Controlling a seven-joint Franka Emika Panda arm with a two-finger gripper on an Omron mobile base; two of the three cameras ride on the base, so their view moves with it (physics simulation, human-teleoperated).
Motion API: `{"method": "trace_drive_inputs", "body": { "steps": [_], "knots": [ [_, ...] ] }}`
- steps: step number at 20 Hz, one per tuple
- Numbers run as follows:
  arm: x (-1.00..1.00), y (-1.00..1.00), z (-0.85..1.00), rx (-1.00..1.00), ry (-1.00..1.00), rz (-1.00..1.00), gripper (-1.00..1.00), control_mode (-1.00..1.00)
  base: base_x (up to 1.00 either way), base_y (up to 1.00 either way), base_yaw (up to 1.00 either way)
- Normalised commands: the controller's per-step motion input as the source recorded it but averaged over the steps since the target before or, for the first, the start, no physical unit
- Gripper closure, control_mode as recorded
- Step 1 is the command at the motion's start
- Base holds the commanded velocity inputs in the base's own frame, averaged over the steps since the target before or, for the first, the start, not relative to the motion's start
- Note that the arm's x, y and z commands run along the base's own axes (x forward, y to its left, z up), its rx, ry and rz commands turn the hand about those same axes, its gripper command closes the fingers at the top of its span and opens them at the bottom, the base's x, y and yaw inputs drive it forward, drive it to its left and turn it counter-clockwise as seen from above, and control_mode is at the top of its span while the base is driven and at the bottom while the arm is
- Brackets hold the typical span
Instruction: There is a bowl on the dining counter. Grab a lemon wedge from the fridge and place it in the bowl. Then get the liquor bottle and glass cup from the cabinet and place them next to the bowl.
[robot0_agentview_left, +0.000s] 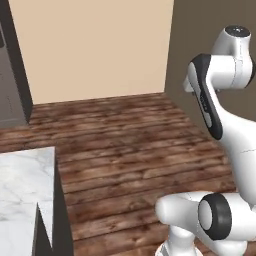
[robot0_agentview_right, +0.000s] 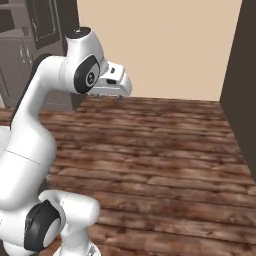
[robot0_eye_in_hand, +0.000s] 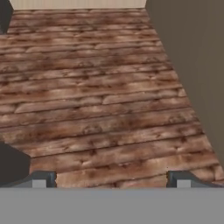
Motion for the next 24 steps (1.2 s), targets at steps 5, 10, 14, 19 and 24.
{"method": "trace_drive_inputs", "body": {
  "steps": [5, 10, 14, 19, 24],
  "knots": [
    [0.0, 0.0, 0.0, 0.0, 0.0, 0.0, -1.0, 1.0, 1.0, 0.0, 0.15],
    [0.0, 0.0, 0.0, 0.0, 0.0, 0.0, -1.0, 1.0, 1.0, -0.04, 0.42],
    [0.0, 0.0, 0.0, 0.0, 0.0, 0.0, -1.0, 1.0, 1.0, -0.1, 0.57],
    [0.0, 0.0, 0.0, 0.0, 0.0, 0.0, -1.0, 1.0, 1.0, -0.2, 0.58],
    [0.0, 0.0, 0.0, 0.0, 0.0, 0.0, -1.0, 1.0, 1.0, -0.25, 0.58]
  ]
}}
